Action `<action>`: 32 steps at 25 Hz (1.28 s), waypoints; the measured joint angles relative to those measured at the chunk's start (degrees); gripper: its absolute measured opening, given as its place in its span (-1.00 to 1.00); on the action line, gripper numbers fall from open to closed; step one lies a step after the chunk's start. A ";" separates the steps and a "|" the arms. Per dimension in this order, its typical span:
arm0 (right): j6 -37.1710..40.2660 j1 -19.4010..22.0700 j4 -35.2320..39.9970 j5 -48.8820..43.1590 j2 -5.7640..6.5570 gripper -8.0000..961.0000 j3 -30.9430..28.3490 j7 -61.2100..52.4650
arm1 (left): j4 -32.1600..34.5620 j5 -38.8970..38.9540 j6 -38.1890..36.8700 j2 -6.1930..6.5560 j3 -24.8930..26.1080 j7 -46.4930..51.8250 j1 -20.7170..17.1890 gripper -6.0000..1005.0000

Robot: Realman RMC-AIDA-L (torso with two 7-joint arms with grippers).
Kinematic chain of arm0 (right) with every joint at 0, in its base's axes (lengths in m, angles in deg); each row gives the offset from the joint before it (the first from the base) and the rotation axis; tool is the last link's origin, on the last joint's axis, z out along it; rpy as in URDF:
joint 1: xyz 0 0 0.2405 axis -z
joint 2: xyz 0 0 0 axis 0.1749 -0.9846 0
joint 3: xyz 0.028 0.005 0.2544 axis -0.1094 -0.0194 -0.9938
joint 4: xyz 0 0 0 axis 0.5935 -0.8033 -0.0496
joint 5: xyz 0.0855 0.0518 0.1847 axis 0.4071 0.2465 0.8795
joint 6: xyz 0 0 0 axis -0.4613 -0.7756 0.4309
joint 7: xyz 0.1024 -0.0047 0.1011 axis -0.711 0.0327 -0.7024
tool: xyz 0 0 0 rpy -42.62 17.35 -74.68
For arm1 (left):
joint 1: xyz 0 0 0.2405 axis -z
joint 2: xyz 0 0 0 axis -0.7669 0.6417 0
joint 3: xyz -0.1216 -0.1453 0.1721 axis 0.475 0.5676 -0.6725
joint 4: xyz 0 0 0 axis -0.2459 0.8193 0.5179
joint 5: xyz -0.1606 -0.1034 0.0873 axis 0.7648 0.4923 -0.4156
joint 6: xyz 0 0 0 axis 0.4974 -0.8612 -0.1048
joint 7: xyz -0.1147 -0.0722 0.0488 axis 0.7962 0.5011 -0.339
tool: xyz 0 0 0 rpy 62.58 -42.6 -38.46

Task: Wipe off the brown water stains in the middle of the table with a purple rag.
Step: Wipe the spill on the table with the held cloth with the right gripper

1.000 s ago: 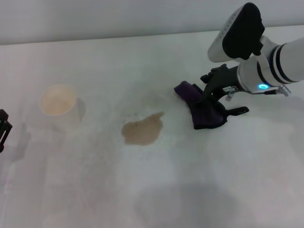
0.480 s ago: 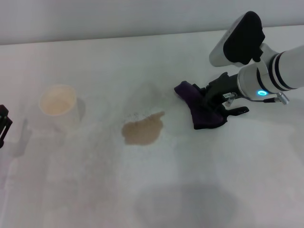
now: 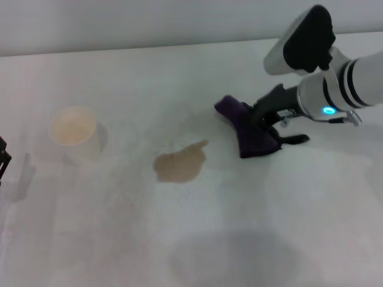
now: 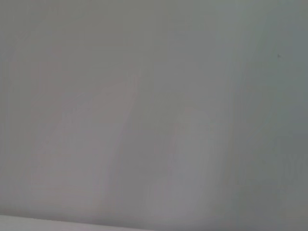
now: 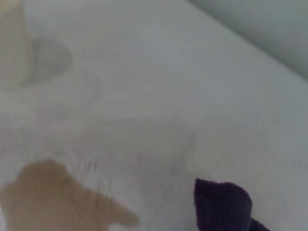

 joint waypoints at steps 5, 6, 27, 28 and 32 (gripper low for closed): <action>-2.64 0.20 6.48 4.51 -0.05 -0.79 1.78 0.68 | 0.00 0.10 -0.29 -0.01 0.00 -0.02 -0.41 0.77; -3.09 0.18 7.41 5.41 -0.04 -0.79 2.68 0.75 | 0.01 0.31 -0.30 0.00 0.00 0.03 -0.44 0.77; 11.14 -7.01 4.11 6.66 -0.65 -0.78 36.50 1.18 | 0.13 1.32 -0.29 0.00 0.00 0.11 0.84 0.77; 11.93 -7.12 2.99 6.66 -0.66 -0.78 35.88 1.14 | 0.14 1.32 -0.28 0.00 0.00 0.12 0.84 0.77; 13.29 -7.22 -0.77 5.84 -0.39 -0.78 31.62 1.12 | 0.25 1.32 -0.25 -0.01 0.00 0.12 0.75 0.77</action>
